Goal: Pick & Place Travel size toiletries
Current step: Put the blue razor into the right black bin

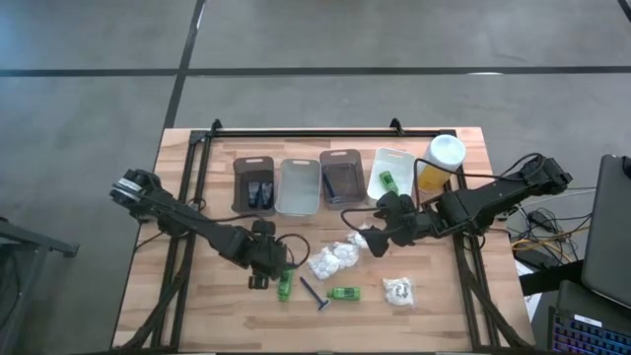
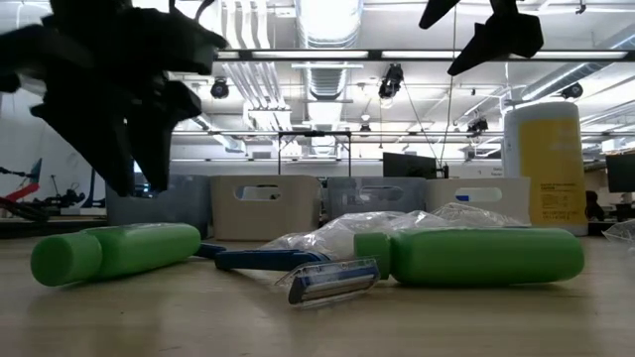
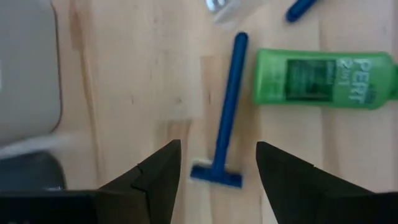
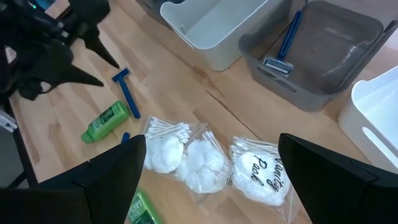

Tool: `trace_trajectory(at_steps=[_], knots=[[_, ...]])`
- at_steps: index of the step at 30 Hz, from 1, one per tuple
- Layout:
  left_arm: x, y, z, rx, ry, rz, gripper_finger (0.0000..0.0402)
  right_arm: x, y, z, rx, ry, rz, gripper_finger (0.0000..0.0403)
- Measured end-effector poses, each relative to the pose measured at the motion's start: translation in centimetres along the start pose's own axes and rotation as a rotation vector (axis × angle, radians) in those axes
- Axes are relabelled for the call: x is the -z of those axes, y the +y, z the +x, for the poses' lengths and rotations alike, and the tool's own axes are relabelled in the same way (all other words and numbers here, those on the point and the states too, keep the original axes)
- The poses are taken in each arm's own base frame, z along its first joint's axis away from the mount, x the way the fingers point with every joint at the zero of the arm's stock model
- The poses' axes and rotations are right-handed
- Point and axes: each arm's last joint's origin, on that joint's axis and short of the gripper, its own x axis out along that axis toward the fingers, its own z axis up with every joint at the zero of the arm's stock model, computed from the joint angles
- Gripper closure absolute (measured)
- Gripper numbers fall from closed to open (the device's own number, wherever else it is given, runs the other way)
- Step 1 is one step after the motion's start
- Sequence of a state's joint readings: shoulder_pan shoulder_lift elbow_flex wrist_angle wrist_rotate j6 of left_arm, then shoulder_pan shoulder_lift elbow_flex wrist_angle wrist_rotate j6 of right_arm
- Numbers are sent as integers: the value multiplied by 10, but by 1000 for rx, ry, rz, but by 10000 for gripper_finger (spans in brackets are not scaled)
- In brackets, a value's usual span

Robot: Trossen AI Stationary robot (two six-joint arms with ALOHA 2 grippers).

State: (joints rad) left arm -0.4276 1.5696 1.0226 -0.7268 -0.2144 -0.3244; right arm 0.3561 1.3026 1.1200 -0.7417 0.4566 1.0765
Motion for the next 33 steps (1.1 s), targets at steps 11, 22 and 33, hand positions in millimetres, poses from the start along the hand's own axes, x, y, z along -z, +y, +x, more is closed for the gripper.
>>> trace_trajectory(at_steps=[11, 22, 33], knots=[[9, 5, 9, 75, -1, 89, 190, 3, 4, 7, 12, -6, -7, 39], [23, 20, 10, 138, -123, 80, 190, 2, 5, 7, 8, -8, -11, 39], [28, 26, 28, 200, -154, 116, 190, 1, 4, 8, 14, -9, -13, 39]])
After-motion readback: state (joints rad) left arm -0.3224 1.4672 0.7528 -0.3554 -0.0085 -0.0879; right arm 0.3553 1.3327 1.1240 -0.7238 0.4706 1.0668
